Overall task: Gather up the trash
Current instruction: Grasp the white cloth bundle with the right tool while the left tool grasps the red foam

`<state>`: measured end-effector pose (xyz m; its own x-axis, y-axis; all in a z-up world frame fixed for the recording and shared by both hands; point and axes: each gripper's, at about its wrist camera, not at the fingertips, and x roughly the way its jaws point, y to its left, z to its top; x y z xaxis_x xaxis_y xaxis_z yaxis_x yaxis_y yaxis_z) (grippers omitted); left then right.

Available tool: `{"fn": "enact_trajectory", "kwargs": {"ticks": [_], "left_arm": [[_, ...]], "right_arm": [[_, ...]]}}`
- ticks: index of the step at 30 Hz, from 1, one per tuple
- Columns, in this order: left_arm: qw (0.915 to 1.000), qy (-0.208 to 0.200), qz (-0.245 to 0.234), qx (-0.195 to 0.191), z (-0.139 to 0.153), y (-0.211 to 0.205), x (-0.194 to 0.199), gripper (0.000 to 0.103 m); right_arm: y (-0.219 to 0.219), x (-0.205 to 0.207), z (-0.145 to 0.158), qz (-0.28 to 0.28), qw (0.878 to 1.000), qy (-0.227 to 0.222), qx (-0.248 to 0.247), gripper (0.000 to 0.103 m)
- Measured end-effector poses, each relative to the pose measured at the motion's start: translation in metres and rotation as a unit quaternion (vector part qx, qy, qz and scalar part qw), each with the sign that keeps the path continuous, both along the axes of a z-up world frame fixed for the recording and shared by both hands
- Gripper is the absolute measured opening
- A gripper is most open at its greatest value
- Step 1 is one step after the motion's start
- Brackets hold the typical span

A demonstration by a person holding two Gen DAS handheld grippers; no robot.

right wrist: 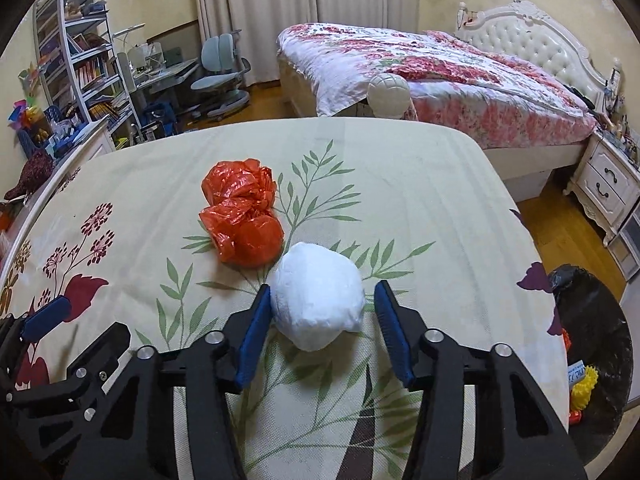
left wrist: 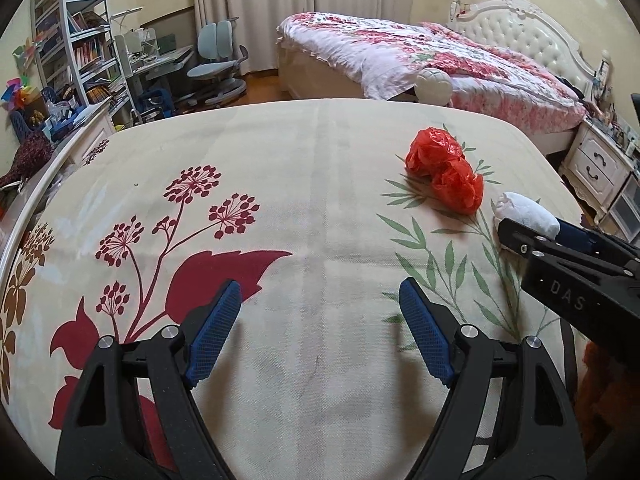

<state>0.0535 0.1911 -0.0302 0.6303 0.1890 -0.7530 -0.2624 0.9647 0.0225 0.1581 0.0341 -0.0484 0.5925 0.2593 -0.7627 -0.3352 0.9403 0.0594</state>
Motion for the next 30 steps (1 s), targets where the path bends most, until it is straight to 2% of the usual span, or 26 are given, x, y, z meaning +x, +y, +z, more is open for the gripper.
{"fn": "enact_trajectory", "kwargs": {"ticks": [14, 23, 30], "left_arm": [[0.9993, -0.003, -0.038, -0.001, 0.0, -0.032, 0.037, 0.08], [0.9985, -0.001, -0.055, 0.004, -0.001, -0.052, 0.066, 0.08], [0.9988, 0.004, -0.048, -0.001, -0.003, -0.052, 0.089, 0.08]], "right_arm": [[-0.043, 0.028, 0.003, -0.041, 0.999, -0.001, -0.005, 0.041], [-0.048, 0.042, 0.002, -0.038, 0.999, 0.002, 0.0, 0.041], [-0.05, 0.054, 0.002, -0.029, 1.0, 0.002, 0.001, 0.041]]}}
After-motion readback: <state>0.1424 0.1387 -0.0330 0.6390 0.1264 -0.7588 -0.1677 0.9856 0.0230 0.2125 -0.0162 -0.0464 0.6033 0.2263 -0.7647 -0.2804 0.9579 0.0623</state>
